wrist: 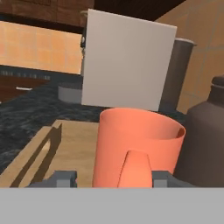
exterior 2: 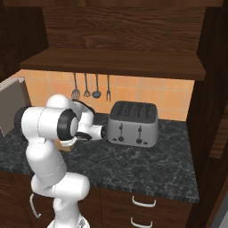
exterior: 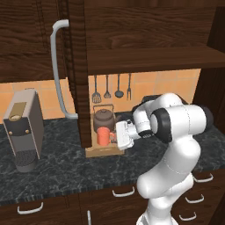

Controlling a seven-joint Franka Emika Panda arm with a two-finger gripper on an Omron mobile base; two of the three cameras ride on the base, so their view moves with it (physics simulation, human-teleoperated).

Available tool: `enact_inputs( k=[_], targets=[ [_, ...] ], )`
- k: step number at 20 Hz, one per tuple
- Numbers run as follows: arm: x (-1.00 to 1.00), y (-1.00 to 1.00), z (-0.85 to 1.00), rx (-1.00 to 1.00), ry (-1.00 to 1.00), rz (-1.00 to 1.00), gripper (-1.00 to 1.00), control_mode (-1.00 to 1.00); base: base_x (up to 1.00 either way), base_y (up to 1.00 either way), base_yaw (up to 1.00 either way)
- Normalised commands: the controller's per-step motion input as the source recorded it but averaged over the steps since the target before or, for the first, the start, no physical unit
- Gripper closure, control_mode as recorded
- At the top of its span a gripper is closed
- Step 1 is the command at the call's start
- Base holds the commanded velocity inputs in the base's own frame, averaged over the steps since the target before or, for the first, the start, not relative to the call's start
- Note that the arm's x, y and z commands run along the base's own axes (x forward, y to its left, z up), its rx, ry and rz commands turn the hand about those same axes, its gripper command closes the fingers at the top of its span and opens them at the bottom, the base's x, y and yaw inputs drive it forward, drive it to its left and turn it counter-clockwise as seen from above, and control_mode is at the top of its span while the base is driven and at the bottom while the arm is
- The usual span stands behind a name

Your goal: Pick the kettle from the counter and place it on the tray. Then pick the mug from the cabinet and place it on the tray. Then close the cabinet doors.

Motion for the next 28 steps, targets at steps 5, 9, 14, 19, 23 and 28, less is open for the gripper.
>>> enact_inputs(
  k=[5,9,14,19,23,28],
  targets=[
    [-0.54,0.02,0.26,0.00,-0.06,0.00,-1.00,-1.00,0.00,0.00,0.00],
    [-0.43,-0.03,0.56,0.00,-0.13,-0.01,-1.00,-1.00,0.00,0.00,0.00],
    [-0.33,-0.04,0.63,0.00,-0.10,-0.02,-1.00,-1.00,0.00,0.00,0.00],
    [-0.28,-0.09,0.70,0.00,-0.02,-0.07,-1.00,-1.00,0.00,0.00,0.00],
    [-0.28,-0.14,0.76,0.00,0.00,-0.13,-1.00,-1.00,0.00,0.00,0.00],
    [-0.42,-0.22,0.65,0.00,0.00,-0.14,-1.00,-1.00,0.00,0.00,0.00]
  ],
)
